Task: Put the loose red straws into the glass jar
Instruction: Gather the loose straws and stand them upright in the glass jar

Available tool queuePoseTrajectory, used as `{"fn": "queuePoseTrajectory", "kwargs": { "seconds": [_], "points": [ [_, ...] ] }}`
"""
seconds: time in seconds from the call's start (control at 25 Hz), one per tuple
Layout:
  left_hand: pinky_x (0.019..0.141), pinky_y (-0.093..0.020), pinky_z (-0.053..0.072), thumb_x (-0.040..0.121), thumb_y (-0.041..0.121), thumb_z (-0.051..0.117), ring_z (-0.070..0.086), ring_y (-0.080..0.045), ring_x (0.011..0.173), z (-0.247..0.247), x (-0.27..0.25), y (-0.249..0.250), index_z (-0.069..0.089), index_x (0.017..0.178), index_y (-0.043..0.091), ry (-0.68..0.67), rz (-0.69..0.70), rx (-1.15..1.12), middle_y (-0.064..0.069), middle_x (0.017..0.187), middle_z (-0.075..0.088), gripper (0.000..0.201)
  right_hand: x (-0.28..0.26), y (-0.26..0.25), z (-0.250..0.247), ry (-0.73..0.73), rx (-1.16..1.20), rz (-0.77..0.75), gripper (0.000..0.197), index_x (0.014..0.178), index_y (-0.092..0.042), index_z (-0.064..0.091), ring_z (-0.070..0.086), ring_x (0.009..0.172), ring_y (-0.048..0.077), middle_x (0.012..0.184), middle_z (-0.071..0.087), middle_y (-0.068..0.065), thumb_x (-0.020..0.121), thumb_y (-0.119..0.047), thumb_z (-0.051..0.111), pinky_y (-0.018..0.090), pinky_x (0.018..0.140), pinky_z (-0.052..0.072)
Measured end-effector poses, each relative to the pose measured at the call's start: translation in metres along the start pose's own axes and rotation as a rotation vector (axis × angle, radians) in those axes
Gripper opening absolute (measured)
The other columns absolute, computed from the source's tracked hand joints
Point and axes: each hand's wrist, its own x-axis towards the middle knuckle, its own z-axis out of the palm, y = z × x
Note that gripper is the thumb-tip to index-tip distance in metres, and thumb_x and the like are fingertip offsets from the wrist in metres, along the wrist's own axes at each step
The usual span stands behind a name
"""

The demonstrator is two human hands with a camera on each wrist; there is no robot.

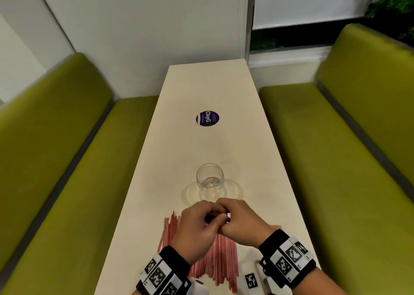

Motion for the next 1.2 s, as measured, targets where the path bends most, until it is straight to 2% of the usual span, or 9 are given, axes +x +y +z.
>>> {"fn": "queuePoseTrajectory", "kwargs": {
  "seconds": [0.08, 0.2, 0.36, 0.52, 0.64, 0.72, 0.96, 1.08, 1.2],
  "points": [
    [0.071, -0.018, 0.053, 0.084, 0.006, 0.074, 0.07, -0.003, 0.08, -0.013, 0.006, -0.005, 0.073, 0.083, 0.027, 0.018, -0.029, -0.025, 0.015, 0.082, 0.073, 0.022, 0.0, -0.001, -0.003, -0.029, 0.16, -0.041, 0.01, 0.088, -0.025, 0.065, 0.057, 0.063, 0.004, 0.084, 0.068, 0.003, 0.079, -0.022, 0.07, 0.027, 0.056, 0.048],
    [0.066, -0.013, 0.049, 0.084, 0.006, 0.075, 0.068, -0.004, 0.074, -0.032, 0.018, -0.014, 0.073, 0.082, 0.023, 0.15, -0.059, -0.003, 0.013, 0.077, 0.072, 0.017, 0.007, 0.008, -0.011, 0.028, 0.55, 0.087, 0.019, 0.104, -0.017, 0.067, 0.049, 0.043, 0.017, 0.086, 0.071, 0.017, 0.093, -0.032, 0.063, 0.023, 0.044, 0.035],
    [0.065, -0.016, 0.05, 0.083, 0.013, 0.077, 0.068, -0.003, 0.073, -0.019, 0.025, -0.008, 0.073, 0.083, 0.026, 0.006, -0.084, 0.017, 0.01, 0.076, 0.071, 0.013, 0.02, 0.012, 0.003, 0.112, 0.835, 0.274, 0.04, 0.092, -0.009, 0.069, 0.03, 0.04, 0.014, 0.064, 0.054, 0.006, 0.101, -0.043, 0.05, 0.023, 0.045, 0.018],
    [0.068, -0.017, 0.052, 0.085, 0.012, 0.075, 0.066, -0.003, 0.074, -0.031, 0.048, -0.001, 0.072, 0.084, 0.022, 0.039, -0.066, 0.089, 0.01, 0.08, 0.07, 0.01, 0.027, 0.021, 0.004, 0.276, 0.786, 0.346, 0.04, 0.091, -0.006, 0.066, 0.045, 0.048, 0.016, 0.07, 0.055, 0.006, 0.104, -0.038, 0.045, 0.024, 0.046, 0.028],
    [0.071, -0.02, 0.047, 0.089, 0.006, 0.068, 0.059, -0.01, 0.075, -0.055, 0.092, -0.004, 0.072, 0.09, 0.012, 0.172, 0.163, 0.416, 0.003, 0.087, 0.066, 0.007, 0.027, 0.037, -0.003, 0.361, 0.659, 0.416, 0.031, 0.095, -0.005, 0.064, 0.048, 0.058, 0.017, 0.081, 0.057, 0.007, 0.101, -0.03, 0.048, 0.026, 0.05, 0.031],
    [0.073, -0.028, 0.047, 0.092, 0.003, 0.06, 0.058, -0.018, 0.079, -0.057, 0.127, -0.012, 0.07, 0.094, 0.008, 0.06, 0.197, 0.589, -0.003, 0.091, 0.063, 0.011, 0.025, 0.043, -0.003, 0.341, 0.599, 0.442, 0.024, 0.095, -0.007, 0.065, 0.05, 0.062, 0.017, 0.083, 0.059, 0.007, 0.099, -0.026, 0.05, 0.024, 0.052, 0.034],
    [0.083, -0.035, 0.047, 0.096, 0.006, 0.046, 0.059, -0.03, 0.094, -0.019, 0.175, -0.043, 0.066, 0.097, 0.005, -0.578, 0.017, 0.883, -0.013, 0.103, 0.06, 0.02, 0.02, 0.054, 0.007, 0.276, 0.406, 0.434, 0.016, 0.089, -0.015, 0.064, 0.055, 0.069, 0.013, 0.083, 0.063, 0.002, 0.098, -0.024, 0.055, 0.029, 0.07, 0.046],
    [0.084, -0.039, 0.05, 0.098, 0.015, 0.048, 0.06, -0.03, 0.094, -0.011, 0.181, -0.048, 0.065, 0.097, 0.007, -0.629, 0.003, 0.928, -0.011, 0.107, 0.058, 0.019, 0.011, 0.057, 0.008, 0.265, 0.364, 0.428, 0.016, 0.093, -0.013, 0.063, 0.054, 0.065, 0.01, 0.083, 0.065, 0.002, 0.097, -0.026, 0.055, 0.025, 0.065, 0.043],
    [0.08, -0.039, 0.052, 0.098, 0.019, 0.052, 0.062, -0.029, 0.094, -0.015, 0.179, -0.049, 0.064, 0.11, 0.014, -0.519, 0.089, 0.942, -0.005, 0.123, 0.052, 0.018, 0.002, 0.062, 0.01, 0.242, 0.283, 0.431, 0.013, 0.094, -0.018, 0.062, 0.056, 0.069, 0.013, 0.081, 0.065, 0.0, 0.096, -0.029, 0.056, 0.028, 0.066, 0.043]
  ]
}}
